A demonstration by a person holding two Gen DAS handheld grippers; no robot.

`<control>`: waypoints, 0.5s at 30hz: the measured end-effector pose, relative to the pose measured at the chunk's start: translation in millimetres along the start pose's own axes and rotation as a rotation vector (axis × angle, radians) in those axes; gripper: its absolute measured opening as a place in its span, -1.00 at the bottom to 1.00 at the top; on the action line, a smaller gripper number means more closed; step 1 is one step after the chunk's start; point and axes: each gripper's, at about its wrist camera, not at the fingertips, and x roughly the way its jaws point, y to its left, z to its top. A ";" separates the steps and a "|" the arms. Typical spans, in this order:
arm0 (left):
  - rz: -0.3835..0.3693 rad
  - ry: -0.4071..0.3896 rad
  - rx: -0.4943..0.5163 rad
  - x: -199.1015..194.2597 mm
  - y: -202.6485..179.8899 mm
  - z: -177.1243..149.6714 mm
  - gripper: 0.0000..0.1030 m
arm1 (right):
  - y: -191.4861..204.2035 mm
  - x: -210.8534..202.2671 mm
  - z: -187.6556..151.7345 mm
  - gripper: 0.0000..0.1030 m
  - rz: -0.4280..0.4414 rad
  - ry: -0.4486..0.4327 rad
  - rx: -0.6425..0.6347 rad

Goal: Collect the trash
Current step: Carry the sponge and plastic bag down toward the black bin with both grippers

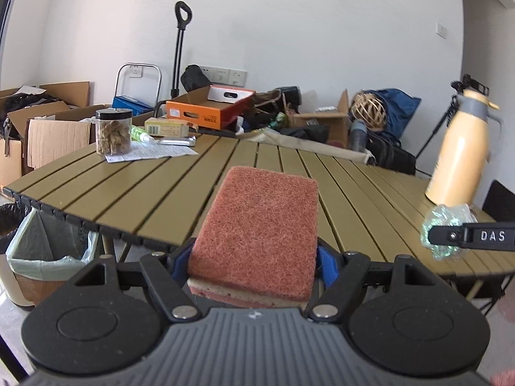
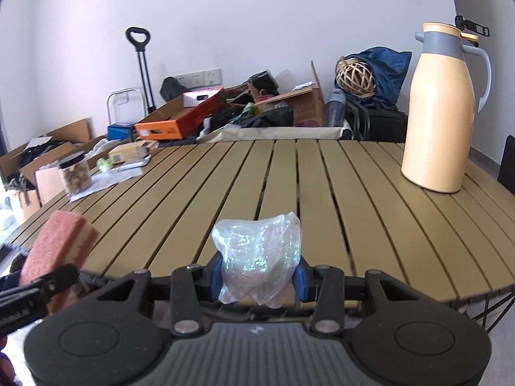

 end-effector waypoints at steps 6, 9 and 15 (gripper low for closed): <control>-0.008 0.020 0.034 -18.5 -3.1 -23.6 0.46 | 8.1 -18.5 -33.2 -0.20 0.021 0.007 -0.023; -0.006 0.032 0.054 -25.2 -4.9 -33.0 0.46 | 9.4 -21.9 -49.7 -0.20 0.032 0.030 -0.021; -0.010 0.070 0.077 -32.8 -5.0 -50.8 0.46 | 7.4 -21.2 -78.0 -0.20 0.042 0.081 -0.013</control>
